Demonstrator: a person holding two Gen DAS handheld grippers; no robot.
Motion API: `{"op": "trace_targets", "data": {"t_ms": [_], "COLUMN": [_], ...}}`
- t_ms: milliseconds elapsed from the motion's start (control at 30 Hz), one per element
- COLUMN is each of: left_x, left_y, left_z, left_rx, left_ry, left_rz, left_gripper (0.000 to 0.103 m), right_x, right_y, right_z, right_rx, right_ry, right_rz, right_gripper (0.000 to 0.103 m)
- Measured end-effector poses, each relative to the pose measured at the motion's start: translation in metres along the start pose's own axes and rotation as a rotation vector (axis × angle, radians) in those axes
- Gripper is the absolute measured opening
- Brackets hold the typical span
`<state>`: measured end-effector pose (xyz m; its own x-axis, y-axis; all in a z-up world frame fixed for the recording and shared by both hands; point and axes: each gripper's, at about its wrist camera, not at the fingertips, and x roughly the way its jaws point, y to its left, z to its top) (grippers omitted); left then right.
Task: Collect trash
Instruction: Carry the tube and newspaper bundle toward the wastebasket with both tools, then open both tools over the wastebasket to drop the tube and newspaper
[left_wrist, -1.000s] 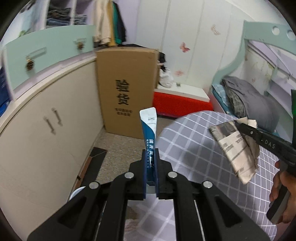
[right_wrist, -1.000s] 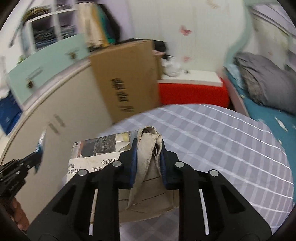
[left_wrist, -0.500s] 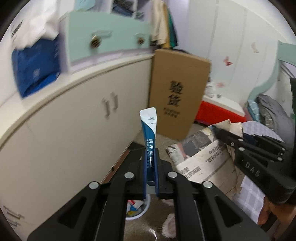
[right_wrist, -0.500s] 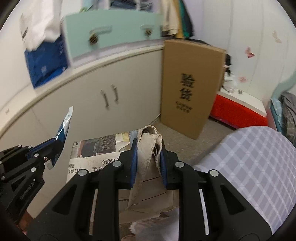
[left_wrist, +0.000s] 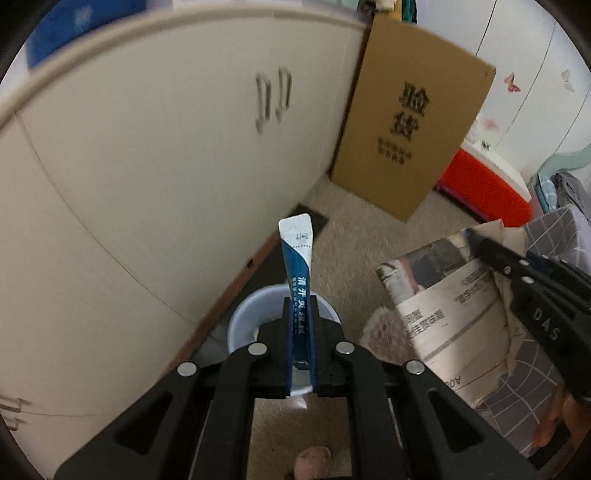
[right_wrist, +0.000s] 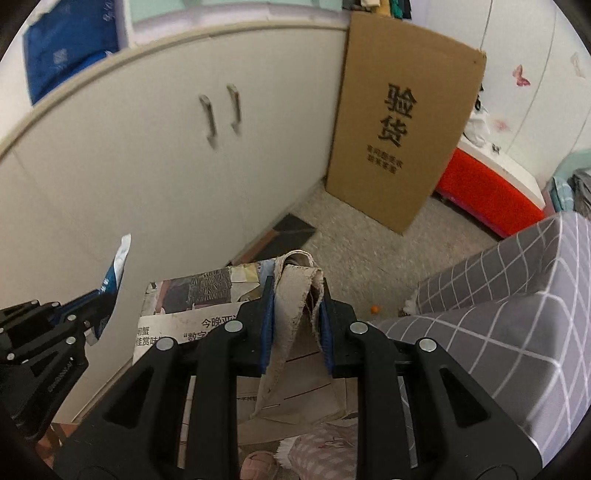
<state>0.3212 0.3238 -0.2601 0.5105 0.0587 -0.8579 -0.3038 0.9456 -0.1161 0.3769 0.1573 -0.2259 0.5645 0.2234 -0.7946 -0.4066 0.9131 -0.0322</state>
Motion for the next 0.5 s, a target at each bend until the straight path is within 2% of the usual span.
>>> {"op": "trace_targets", "data": {"t_ms": [33, 100, 133, 167, 500], "left_x": [0.010, 0.024, 0.029, 0.032, 0.032], "left_y": [0.001, 0.001, 0.001, 0.001, 0.009], "left_z": [0.002, 0.003, 0.002, 0.002, -0.003], "left_rx": [-0.009, -0.011, -0.012, -0.014, -0.021], "left_ry": [0.021, 0.046, 0.054, 0.056, 0.057], "left_rz": [-0.011, -0.016, -0.005, 0.002, 0.051], "left_gripper": [0.009, 0.025, 0.048, 0.066, 0.071], "right_x": [0.005, 0.014, 0.019, 0.023, 0.039], "right_y": [-0.002, -0.005, -0.006, -0.008, 0.005], "right_z": [-0.001, -0.002, -0.003, -0.004, -0.011], "right_rx": [0.000, 0.011, 0.018, 0.023, 0.011], "right_ry": [0.007, 0.023, 0.031, 0.038, 0.074], "right_rz": [-0.010, -0.017, -0.023, -0.027, -0.006], "right_gripper": [0.021, 0.021, 0.021, 0.021, 0.021]}}
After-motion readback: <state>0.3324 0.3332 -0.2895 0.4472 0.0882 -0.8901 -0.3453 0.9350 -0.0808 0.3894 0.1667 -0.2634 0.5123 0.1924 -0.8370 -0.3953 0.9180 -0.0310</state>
